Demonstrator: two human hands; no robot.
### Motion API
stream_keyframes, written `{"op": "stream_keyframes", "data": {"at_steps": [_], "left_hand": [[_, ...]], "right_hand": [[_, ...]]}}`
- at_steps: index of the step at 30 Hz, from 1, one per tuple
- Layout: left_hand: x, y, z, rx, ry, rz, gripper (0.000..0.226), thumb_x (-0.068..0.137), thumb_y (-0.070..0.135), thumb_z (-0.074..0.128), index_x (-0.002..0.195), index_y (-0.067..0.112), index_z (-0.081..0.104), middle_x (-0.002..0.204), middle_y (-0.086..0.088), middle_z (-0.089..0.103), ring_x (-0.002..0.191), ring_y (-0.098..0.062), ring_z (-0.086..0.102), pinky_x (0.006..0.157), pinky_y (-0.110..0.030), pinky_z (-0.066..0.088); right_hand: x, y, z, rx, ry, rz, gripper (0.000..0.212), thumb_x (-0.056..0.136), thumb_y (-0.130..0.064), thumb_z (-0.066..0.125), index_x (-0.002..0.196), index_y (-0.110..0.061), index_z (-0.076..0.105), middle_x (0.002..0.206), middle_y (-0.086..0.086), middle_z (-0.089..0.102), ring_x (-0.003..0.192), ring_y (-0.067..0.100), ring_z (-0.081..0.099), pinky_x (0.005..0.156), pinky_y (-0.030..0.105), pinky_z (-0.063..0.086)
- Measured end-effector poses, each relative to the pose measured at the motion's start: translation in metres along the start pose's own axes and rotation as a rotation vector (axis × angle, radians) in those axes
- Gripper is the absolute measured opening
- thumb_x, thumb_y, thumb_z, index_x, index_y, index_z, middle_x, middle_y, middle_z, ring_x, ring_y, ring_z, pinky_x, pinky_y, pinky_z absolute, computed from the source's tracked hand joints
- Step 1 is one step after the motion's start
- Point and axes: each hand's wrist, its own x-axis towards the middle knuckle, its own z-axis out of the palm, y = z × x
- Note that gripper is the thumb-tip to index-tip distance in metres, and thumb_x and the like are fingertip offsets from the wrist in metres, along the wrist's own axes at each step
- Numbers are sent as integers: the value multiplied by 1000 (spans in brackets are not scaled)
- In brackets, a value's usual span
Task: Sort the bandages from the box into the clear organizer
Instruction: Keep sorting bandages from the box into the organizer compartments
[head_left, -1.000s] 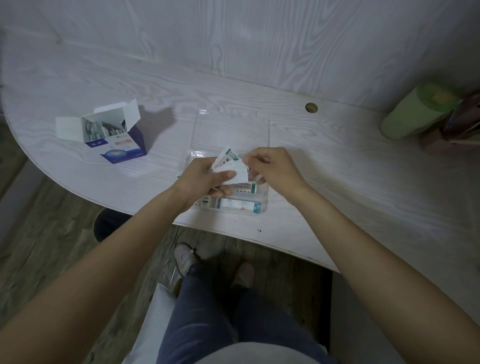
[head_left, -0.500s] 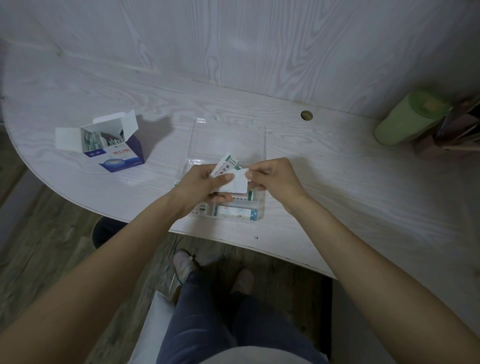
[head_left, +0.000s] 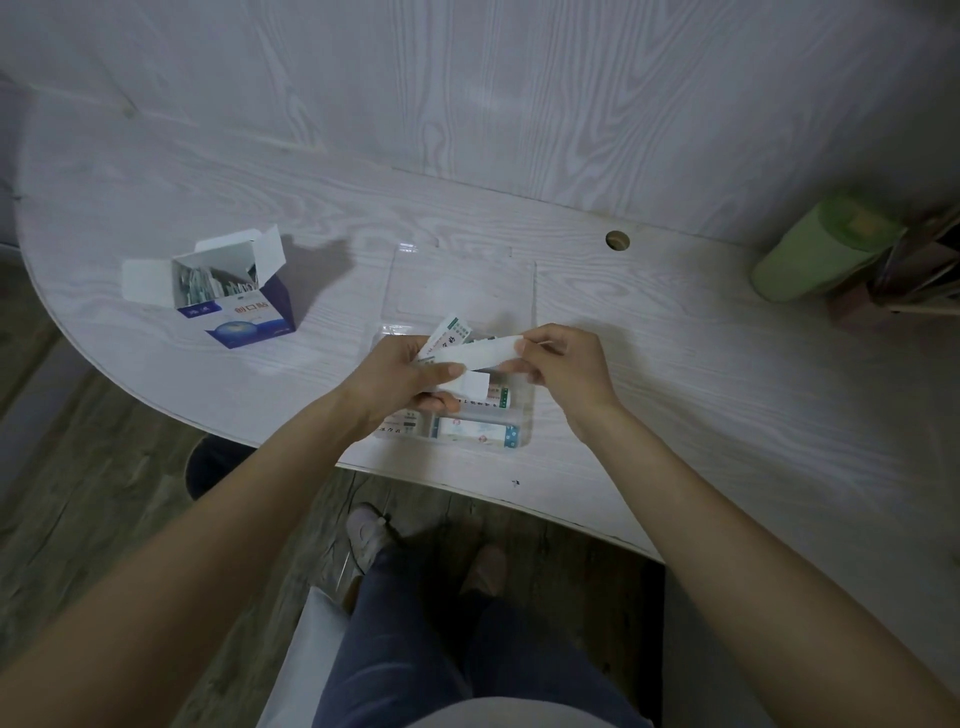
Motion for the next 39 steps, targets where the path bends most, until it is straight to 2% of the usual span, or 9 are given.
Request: {"op": "stream_keyframes", "data": {"at_steps": [4,7,10,14,18,26,31,34,39], "left_hand": [[-1,-1,-3,1,29,8,24,90,8,60,114,6,61,95,-12,69,61,-11,68,54,-14,52],[-2,-3,-5,-11,53,31,22,91,12,60,112,7,63,93,-9,70,64,-10,69,57,-15,54],[-1,-5,-8,-71,116,39,24,91,13,59,114,4,62,93,-12,70,60,-10,66,57,-17,55],[0,-6,-10,-137,243,55,16,92,10,58,107,3,62,68,-6,68,46,-12,55,59,-22,58],[1,-8,-8,-109,281,69,12,94,9,56,104,6,61,65,-6,65,45,-10,55,57,-22,56],[3,-13,-6,-104,275,68,12,94,9,55,106,7,59,73,-10,64,46,-8,59,54,-19,55],[6,-14,-3,-97,253,65,14,94,9,56,107,6,59,76,-9,64,48,-8,61,51,-18,54],[6,-14,-3,-79,248,64,14,94,9,56,108,5,59,75,-9,63,47,-7,61,49,-17,52],[5,-16,-6,-72,250,71,17,94,9,56,110,4,59,77,-9,64,48,-8,61,49,-17,51]], "right_hand": [[-2,-4,2,222,-70,86,21,91,-13,61,71,-6,60,70,5,68,66,15,70,63,18,54],[0,-3,3,190,-69,84,10,85,-1,66,76,-4,64,81,12,68,73,17,69,72,20,56],[4,-1,1,116,-53,86,15,79,7,69,83,-6,66,83,6,66,79,14,65,77,19,55],[4,5,-1,-3,-20,129,19,79,8,69,79,-10,67,83,4,67,83,18,66,75,23,56],[0,20,1,-187,15,138,21,78,1,73,70,-17,68,85,6,70,79,19,69,75,32,59],[-10,41,6,-558,-11,45,3,81,-5,72,83,-7,73,90,9,72,80,15,65,76,34,57],[-15,40,18,-1093,-67,-113,15,90,-13,58,83,-19,70,87,-4,68,81,16,62,60,24,38],[-16,44,24,-1278,-99,-232,17,93,-13,52,94,-16,69,98,0,65,86,18,61,62,25,38],[-18,49,28,-1383,-171,-355,19,97,-15,48,106,-10,64,114,8,51,96,23,55,62,29,34]]}}
